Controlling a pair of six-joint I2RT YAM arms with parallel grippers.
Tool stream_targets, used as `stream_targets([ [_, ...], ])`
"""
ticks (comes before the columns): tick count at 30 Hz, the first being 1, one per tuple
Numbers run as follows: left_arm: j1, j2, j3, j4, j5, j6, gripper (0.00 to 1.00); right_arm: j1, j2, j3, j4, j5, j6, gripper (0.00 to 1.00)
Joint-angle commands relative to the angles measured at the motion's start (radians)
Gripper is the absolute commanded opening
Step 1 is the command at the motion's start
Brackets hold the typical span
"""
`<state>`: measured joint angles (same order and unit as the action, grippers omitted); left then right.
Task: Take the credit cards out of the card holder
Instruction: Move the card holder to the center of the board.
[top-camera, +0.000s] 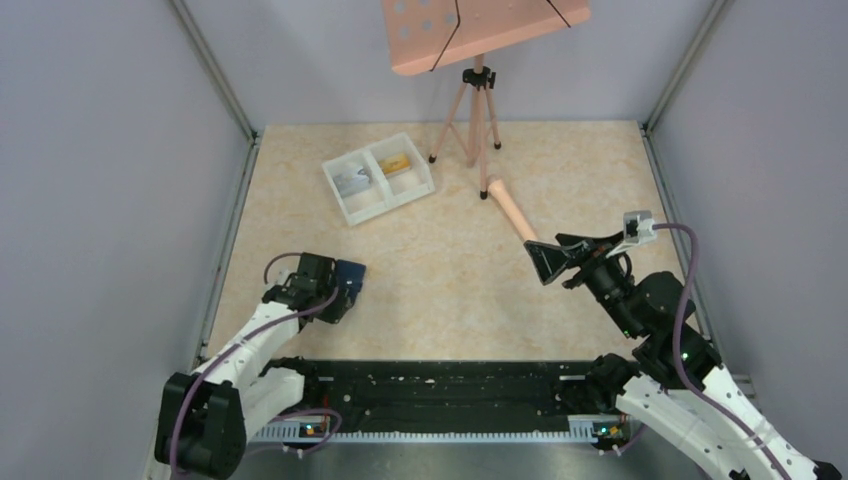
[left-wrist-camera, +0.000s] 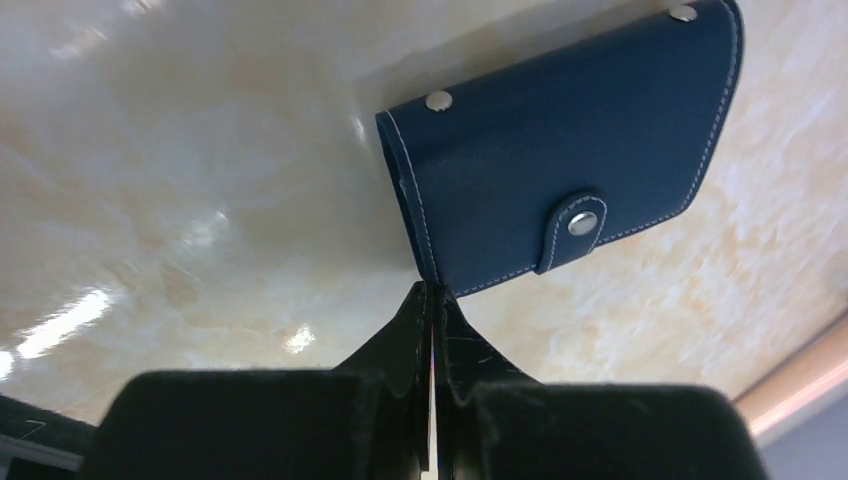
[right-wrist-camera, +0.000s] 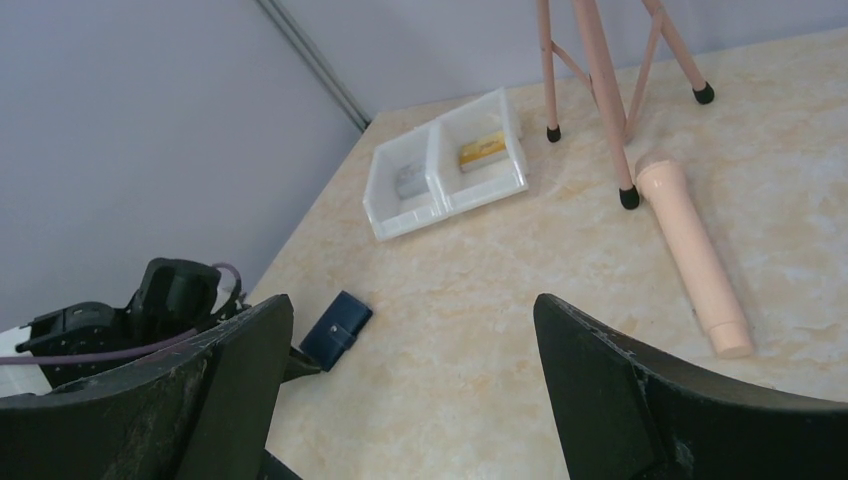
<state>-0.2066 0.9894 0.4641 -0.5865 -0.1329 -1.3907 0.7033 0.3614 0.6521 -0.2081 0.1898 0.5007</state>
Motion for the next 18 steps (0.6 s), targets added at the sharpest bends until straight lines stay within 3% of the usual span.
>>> stream_targets([
  [1,-0.102,-0.02,-0.041,0.144,0.115,-0.05,0.0,0.006,0.016,-0.019,0.039,-0.007,0.038,0.9],
  [9,-0.326,0.036,0.06,0.201,0.092,-0.055,0.03,0.006,0.019,-0.023,0.043,-0.003,0.048,0.89],
  [12,-0.337,0.086,0.106,0.225,0.121,0.037,0.28,0.005,0.017,-0.021,0.038,-0.003,0.055,0.89],
  [18,-0.338,0.173,0.257,0.097,0.091,0.221,0.84,0.005,0.015,-0.016,0.006,-0.002,0.051,0.88],
])
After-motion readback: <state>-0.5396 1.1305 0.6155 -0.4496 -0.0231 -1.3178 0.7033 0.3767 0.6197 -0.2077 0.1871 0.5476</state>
